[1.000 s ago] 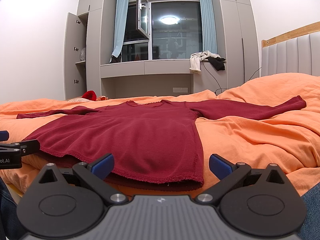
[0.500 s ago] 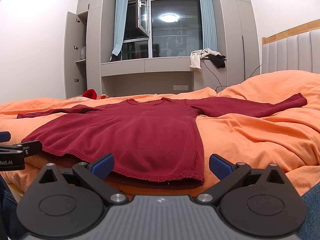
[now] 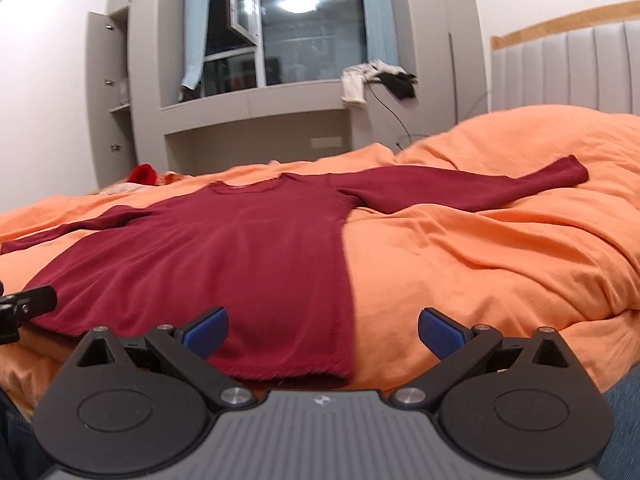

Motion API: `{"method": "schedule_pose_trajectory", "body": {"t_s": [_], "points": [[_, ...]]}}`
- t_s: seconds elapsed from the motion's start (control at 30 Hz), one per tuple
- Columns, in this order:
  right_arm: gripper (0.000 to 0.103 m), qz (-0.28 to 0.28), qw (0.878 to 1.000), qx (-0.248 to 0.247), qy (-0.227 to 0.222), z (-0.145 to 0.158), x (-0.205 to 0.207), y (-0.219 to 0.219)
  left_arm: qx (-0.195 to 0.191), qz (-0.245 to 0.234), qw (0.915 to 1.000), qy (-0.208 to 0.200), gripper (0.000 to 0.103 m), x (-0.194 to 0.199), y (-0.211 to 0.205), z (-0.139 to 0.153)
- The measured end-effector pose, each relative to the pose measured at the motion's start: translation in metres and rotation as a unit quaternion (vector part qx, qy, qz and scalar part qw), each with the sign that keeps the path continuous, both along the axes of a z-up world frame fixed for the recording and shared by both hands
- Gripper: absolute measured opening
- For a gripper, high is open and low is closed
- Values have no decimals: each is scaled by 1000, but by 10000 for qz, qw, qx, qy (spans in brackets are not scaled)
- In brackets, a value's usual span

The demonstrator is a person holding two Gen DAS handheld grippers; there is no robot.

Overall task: Fold small clothes
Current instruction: 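Grasp the cuff of the red shirt's sleeve with the right gripper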

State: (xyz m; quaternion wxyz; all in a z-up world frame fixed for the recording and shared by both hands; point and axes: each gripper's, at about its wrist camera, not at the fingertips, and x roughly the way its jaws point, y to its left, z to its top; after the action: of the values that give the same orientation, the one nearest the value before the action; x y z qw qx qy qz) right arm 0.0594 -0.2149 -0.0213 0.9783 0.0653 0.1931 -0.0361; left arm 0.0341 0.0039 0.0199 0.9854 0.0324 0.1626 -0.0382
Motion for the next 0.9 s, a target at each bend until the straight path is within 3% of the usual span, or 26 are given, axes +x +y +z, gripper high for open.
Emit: {"method": "schedule_pose_trajectory", "body": {"t_s": [0.3,0.7,0.9], "points": [[103,-48,9987,-479,-172,24,31,-23,310,-26,9992,264,102,56,-24,23],[103,-60,9986,-490,-177,40,102,-78,709,156,9921,1027,102,160,-59,30],[103,-638,9952,-568,-473,52,141,-124,639,120,9908,1189,102,204,-69,30]]}}
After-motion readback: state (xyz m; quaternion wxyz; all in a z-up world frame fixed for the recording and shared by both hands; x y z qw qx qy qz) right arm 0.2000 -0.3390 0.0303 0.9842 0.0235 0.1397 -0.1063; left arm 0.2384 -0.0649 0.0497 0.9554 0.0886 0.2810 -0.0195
